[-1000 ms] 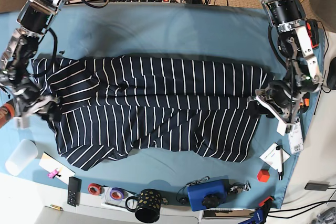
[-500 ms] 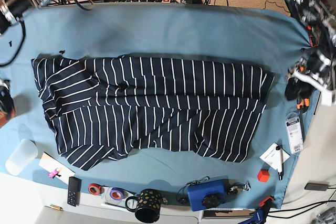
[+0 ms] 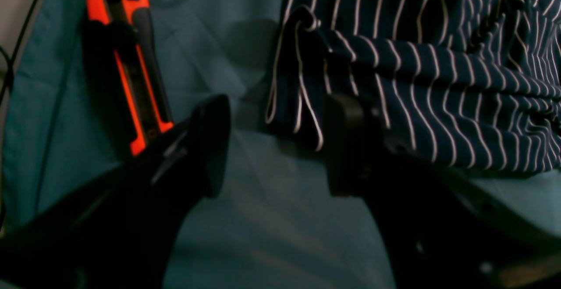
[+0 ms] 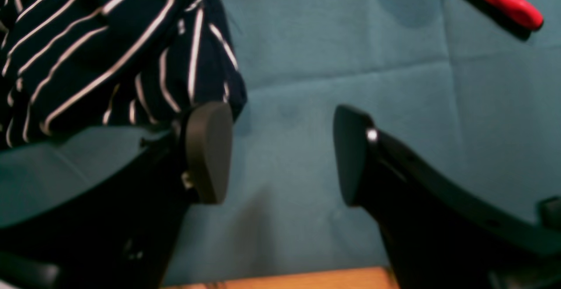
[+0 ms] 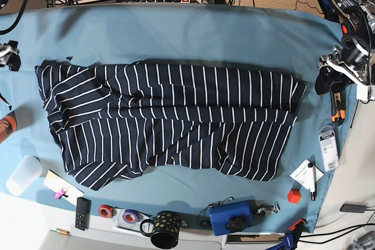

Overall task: Layout the t-shirt on the table in an organized manner, then fold the t-shirt properly
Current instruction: 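Withdraw both grippers away from the folded shirt, then grasp the folded edge corners with both grippers and pull them outward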

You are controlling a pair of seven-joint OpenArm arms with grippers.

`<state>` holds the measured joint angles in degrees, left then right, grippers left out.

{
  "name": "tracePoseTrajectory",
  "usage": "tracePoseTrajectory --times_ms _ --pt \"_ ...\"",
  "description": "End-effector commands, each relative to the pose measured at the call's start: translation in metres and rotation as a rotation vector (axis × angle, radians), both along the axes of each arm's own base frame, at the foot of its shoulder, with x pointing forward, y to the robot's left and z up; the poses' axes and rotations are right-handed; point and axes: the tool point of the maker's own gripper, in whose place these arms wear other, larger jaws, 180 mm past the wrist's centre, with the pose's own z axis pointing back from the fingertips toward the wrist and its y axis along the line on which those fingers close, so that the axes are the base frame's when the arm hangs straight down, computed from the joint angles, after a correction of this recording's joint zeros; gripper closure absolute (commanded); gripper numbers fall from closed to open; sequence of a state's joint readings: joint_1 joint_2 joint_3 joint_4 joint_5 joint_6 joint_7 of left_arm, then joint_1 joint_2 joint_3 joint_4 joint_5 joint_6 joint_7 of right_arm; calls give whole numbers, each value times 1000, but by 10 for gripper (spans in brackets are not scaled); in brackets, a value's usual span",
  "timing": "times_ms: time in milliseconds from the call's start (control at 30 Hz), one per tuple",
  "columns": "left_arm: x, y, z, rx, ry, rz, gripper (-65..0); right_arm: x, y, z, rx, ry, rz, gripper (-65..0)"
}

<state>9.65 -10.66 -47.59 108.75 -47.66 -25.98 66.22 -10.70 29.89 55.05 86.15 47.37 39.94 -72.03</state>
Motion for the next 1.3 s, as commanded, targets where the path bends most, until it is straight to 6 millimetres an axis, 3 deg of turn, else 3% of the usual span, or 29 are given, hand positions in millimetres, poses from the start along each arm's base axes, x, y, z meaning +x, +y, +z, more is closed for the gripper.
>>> tracePoseTrajectory --times_ms 0,167,267,433,633,800,1033,1267 --pt "6 2 14 11 -53 -7 -339 8 -3 9 -3 -42 4 -362" --pt "7 1 15 5 -59 -8 -339 23 10 -30 156 -14 5 -362" --pt "6 0 15 13 -60 -20 -339 38 19 -41 213 -20 13 -362" --pt "7 -11 10 15 -56 -68 -340 57 30 -40 228 -32 50 -362" --pt "6 -46 -37 8 102 -168 -376 59 33 -42 227 -23 62 -362" --pt "13 -61 -50 -48 111 -171 -376 56 31 -45 211 1 59 -362" --pt "20 -42 -67 -23 147 -71 -376 55 32 -46 213 12 61 -362" --pt "24 -56 -75 -121 198 -115 -376 55 32 -47 214 15 62 -362"
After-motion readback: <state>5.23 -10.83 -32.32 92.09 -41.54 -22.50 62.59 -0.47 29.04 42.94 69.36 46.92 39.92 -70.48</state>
